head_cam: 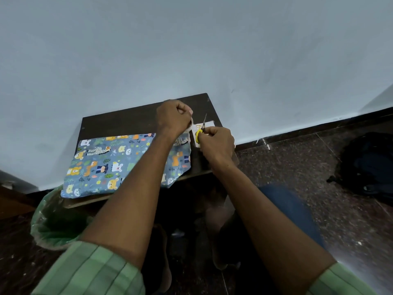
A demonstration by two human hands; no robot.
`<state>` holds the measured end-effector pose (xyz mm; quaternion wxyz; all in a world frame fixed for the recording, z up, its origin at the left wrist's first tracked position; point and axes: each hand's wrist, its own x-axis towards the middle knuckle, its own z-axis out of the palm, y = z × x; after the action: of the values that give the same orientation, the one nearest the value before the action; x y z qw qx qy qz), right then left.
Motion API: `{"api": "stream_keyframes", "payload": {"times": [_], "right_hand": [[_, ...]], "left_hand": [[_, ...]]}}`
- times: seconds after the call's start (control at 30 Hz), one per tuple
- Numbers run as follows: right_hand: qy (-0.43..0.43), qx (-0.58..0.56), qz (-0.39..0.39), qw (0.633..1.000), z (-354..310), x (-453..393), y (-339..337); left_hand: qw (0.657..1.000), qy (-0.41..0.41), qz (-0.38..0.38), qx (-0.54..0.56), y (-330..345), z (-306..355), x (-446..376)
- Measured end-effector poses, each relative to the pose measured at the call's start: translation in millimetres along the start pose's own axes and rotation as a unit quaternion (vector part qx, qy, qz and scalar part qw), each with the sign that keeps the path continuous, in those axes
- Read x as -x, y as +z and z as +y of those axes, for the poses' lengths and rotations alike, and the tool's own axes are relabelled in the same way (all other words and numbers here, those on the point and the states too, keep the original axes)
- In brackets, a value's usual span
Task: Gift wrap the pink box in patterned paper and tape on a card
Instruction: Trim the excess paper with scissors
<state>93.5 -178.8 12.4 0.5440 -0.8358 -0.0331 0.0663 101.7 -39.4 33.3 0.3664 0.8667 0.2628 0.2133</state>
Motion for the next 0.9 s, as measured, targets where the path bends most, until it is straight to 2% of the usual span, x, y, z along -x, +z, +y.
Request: {"api": "stream_keyframes", "payload": {"times": [0.23,0.5,0.67,0.9], "right_hand": [[0.054,0.001,0.009,0.998,-17.3,-34.6,19.3],[0.057,-0.014,-0.003,0.998,-15.9,-42.4,32.4],[0.057,-0.041,0.005,0.998,-11.6,-45.1,29.7],[0.039,-0.013,-0.001,0.999,-14.7,-42.4,29.1]], "left_hand": [[0.996,0.058,-0.052,-0.051,19.8,-24.5,-72.5],[0.984,0.106,-0.113,-0.088,34.9,-24.0,-110.6],[0.991,0.083,-0.060,-0.087,38.6,-29.1,-114.3],[0.995,0.086,-0.007,-0.048,12.9,-34.6,-91.7]]}}
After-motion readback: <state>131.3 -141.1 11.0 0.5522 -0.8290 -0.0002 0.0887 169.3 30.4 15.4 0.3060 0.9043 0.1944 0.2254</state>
